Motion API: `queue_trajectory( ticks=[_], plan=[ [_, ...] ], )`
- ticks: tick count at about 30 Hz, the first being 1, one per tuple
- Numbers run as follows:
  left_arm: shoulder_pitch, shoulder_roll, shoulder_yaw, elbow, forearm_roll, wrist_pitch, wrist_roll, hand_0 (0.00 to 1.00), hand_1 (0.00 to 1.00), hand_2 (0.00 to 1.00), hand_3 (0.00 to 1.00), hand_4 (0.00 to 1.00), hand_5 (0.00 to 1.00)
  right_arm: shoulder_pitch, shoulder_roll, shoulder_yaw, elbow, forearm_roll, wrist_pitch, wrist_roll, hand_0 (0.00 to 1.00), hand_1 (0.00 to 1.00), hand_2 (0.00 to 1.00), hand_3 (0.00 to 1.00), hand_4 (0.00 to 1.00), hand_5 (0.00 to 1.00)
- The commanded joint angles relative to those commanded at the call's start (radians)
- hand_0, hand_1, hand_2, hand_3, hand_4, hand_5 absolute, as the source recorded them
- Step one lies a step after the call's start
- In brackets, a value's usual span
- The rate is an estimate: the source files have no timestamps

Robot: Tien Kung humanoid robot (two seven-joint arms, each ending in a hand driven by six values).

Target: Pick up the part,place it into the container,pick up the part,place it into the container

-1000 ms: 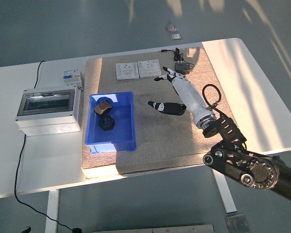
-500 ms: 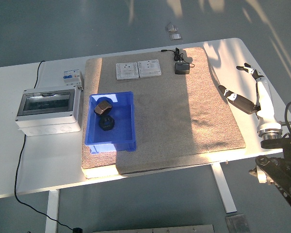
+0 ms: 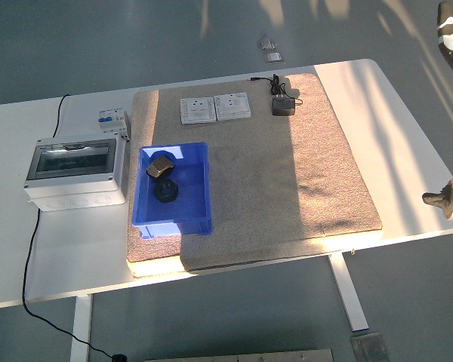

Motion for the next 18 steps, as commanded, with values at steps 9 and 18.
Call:
queue_trajectory(
  ticks=[9,18],
  plan=[
    [0.006,-0.007,0.030,0.000,-0.030,-0.002,-0.002,0.663,0.657,0.698,0.570,0.566,0.625,0.216,0.020,-0.118,0.152,0.092,0.076,-0.029,0.849,0.806,0.882,0.998,0.658,0.273],
    [0.003,-0.010,0.045,0.000,-0.051,-0.002,-0.005,0.663,0.657,0.698,0.570,0.565,0.625,0.307,0.062,-0.178,0.152,0.082,0.076,-0.037,0.864,0.819,0.913,0.998,0.666,0.257]
  ],
)
